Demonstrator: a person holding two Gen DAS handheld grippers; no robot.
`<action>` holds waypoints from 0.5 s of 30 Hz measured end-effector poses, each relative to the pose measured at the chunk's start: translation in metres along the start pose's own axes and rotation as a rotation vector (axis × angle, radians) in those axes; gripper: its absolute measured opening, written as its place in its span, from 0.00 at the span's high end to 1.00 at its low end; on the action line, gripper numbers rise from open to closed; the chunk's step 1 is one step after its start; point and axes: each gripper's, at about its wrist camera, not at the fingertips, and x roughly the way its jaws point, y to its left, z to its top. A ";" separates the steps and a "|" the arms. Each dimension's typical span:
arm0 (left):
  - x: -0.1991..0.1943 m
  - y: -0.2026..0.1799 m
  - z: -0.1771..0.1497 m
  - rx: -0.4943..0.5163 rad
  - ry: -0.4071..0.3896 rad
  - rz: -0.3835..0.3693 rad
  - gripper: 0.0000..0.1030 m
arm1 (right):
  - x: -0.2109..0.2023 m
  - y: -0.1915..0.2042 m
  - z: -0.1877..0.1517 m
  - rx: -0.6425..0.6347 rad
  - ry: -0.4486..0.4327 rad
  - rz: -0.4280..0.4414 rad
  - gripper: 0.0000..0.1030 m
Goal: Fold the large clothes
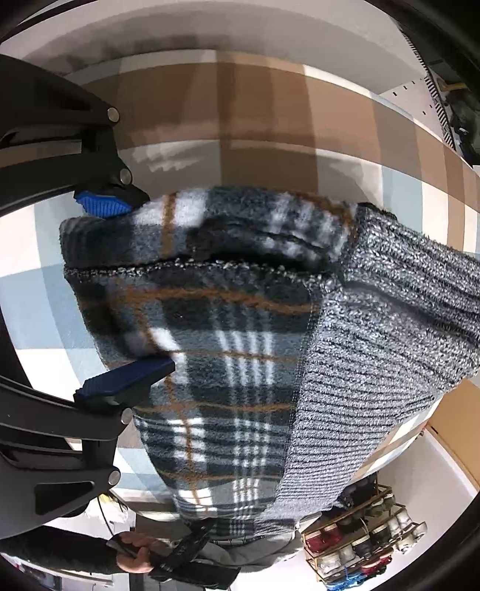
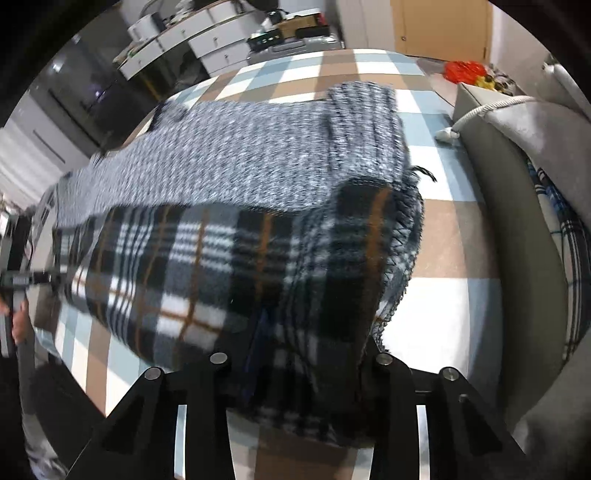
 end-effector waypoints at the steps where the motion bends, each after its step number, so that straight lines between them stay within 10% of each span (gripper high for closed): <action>1: 0.001 0.000 0.003 0.003 0.002 -0.001 0.39 | -0.003 0.003 -0.003 -0.010 -0.003 -0.001 0.78; 3: 0.005 -0.008 0.005 0.032 0.000 0.007 0.39 | -0.008 0.012 -0.011 -0.041 -0.012 -0.010 0.94; 15: 0.020 -0.036 -0.006 0.127 0.028 -0.012 0.39 | -0.022 -0.003 -0.027 -0.046 0.000 -0.020 0.94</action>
